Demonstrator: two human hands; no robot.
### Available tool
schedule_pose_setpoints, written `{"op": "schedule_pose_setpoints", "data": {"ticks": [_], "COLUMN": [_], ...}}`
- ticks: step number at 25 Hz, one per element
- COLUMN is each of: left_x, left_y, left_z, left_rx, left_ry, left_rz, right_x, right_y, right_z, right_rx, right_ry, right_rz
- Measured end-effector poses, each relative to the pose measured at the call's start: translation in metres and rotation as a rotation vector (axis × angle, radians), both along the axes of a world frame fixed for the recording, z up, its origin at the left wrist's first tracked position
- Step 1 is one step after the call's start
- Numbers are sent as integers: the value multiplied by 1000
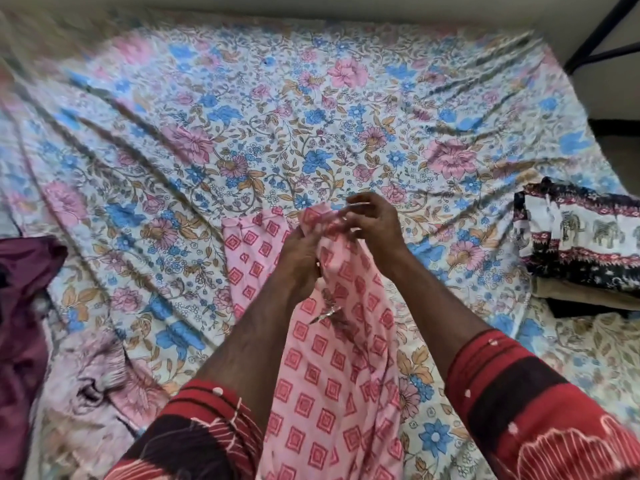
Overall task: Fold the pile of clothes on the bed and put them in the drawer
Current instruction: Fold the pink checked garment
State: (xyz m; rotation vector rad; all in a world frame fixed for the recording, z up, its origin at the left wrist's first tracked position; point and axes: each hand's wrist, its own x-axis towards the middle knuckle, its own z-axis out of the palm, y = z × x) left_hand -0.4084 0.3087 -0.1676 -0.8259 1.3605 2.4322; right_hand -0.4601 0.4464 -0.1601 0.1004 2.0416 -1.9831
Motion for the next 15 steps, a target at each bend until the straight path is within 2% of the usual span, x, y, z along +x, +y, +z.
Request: {"op": "schedule_pose_setpoints", "data": {"ticks": [2,3,5,7,9,10,12,13,15], "left_x": [-3,-3,-1,1,1,1,3,6,10], "left_y": [-24,-35,-61,-89,-116,-129,-152,-163,-176], "left_z": [0,3,8,9,4,-3,-19,-29,-43], "left_rx": [142,219,306,315,195,44,-372,-516,-606], "left_ry": [11,8,13,6,-32,-73,-210,-252,-264], "left_rz": [23,4,-37,-46,-30,-18,-19,-28,-34], "right_x": [-9,-13,-12,-4,-2,-5,-9,-12,-13], "right_y": [-7,-11,-26,-46,-72,-83,-99,-105,-117], "right_z": [-10,-15,-25,-35,-39,-43,-46,-49,-52], "right_rx": [99,55,-161,-344,-393,-309,120,265,336], "right_ry": [-25,-151,-548,-719,-663,-619,-398,-299,-171], "right_rz": [-100,-29,270,448,407,298,116,112,200]}}
